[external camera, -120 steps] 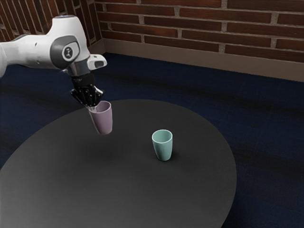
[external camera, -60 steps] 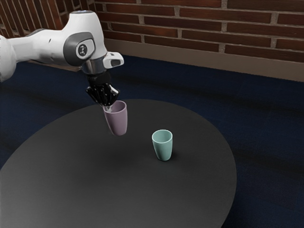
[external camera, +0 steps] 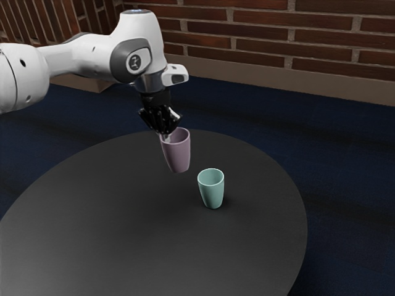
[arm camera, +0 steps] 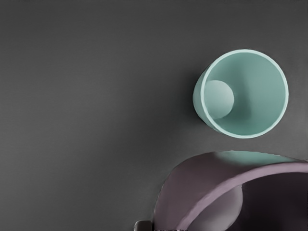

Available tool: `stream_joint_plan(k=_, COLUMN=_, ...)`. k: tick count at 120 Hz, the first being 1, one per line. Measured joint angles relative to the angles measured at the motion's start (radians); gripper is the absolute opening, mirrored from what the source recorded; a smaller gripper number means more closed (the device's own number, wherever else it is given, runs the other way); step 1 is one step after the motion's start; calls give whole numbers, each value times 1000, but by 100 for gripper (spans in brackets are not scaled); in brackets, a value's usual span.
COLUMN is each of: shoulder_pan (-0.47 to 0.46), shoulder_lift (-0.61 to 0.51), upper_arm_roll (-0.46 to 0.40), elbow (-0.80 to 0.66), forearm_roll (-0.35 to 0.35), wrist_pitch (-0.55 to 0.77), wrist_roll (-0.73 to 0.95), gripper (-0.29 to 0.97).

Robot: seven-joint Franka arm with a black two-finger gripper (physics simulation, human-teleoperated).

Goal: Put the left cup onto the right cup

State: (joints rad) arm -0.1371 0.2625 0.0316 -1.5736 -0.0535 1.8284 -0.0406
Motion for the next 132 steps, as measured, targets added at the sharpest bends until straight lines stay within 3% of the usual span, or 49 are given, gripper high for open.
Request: stream_joint_plan(k=132, shoulder_pan=-19, shoulder_lift=235, upper_arm_roll=-64, elbow=293, forearm_roll=21, wrist_pitch=-65, wrist_roll=1, gripper=-11)
